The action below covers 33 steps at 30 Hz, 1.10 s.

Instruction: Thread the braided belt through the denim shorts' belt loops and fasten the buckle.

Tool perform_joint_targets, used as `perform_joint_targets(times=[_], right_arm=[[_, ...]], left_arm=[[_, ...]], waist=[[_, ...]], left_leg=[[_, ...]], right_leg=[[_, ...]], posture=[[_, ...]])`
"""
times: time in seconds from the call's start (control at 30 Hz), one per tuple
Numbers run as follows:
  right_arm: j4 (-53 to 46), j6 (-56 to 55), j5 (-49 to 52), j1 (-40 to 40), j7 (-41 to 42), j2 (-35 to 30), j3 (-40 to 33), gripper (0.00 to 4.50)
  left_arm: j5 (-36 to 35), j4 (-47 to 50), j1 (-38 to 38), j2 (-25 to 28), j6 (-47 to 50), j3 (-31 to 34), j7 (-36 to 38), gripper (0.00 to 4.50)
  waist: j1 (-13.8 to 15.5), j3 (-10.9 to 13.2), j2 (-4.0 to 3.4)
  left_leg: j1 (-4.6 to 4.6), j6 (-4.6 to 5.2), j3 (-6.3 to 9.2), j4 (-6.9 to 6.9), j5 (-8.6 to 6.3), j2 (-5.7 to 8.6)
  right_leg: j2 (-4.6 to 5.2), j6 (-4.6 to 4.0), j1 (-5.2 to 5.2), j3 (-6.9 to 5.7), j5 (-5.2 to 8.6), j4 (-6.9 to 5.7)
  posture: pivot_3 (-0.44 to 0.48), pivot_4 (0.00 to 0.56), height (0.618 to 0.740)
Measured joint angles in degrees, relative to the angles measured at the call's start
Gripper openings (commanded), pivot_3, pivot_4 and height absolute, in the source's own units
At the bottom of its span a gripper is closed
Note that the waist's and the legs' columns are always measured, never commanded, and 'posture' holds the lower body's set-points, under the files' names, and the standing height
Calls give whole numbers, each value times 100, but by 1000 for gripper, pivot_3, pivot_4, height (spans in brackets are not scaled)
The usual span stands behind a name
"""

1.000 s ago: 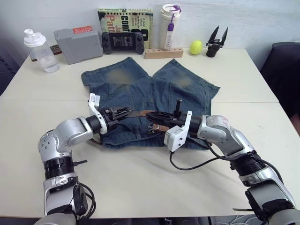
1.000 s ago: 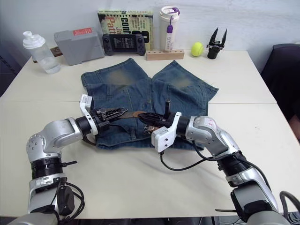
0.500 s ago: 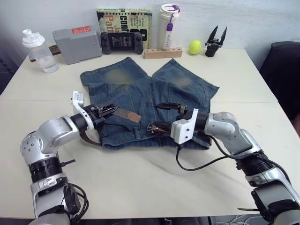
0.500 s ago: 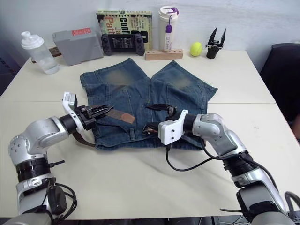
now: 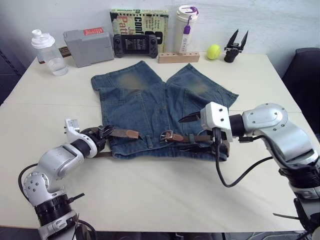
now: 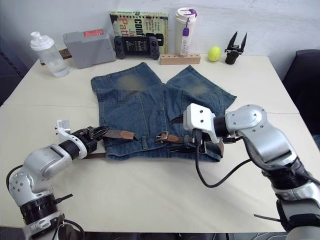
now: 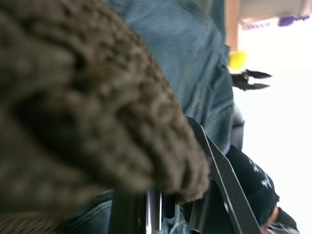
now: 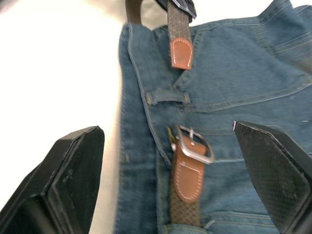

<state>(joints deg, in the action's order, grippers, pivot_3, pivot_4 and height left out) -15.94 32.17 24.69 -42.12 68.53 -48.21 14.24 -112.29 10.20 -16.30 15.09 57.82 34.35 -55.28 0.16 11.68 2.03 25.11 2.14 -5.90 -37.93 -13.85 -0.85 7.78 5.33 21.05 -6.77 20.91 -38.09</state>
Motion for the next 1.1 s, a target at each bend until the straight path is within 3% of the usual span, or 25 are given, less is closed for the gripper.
perform_joint_targets(times=[0.2, 0.37, 0.5, 0.67, 1.1], right_arm=[[103, 414, 62, -396, -38, -29, -222, 4475], [189, 420, 1, -398, -126, -3, -225, 4475], [192, 417, -45, -398, -198, -3, -225, 4475], [191, 312, -203, -398, -297, -4, -227, 4475], [-1, 463, -191, -313, -488, -4, -355, 4475]], left_arm=[[-1, 529, 323, -526, -474, -420, -403, 0], [-2, 721, 320, -619, -664, -632, -474, 0], [-2, 714, 324, -368, -649, -714, -472, 0], [-4, 718, 521, 214, -453, -1279, -400, 0], [-4, 881, 412, 136, -1552, -2045, -893, 0]], waist=[[71, 0, 0], [127, 0, 0], [126, 0, 0], [122, 1, -3], [136, 4, -7]], left_leg=[[-5, 11, 3, -2, -11, 4], [-4, 11, 2, -5, -11, 4], [-4, 11, 3, -4, -11, 4], [-4, 5, 3, -2, -15, 3], [-3, -18, 8, -2, -29, 3]], right_leg=[[0, 20, -35, -14, -13, 46], [0, 21, -36, -15, -14, 47], [-3, 21, -36, -18, -14, 48], [-3, 21, -36, -17, -14, 52], [-3, 22, -43, -24, -15, 62]], posture=[[0, 150, 694], [0, 150, 694], [0, 150, 694], [0, 150, 694], [0, 150, 694]])
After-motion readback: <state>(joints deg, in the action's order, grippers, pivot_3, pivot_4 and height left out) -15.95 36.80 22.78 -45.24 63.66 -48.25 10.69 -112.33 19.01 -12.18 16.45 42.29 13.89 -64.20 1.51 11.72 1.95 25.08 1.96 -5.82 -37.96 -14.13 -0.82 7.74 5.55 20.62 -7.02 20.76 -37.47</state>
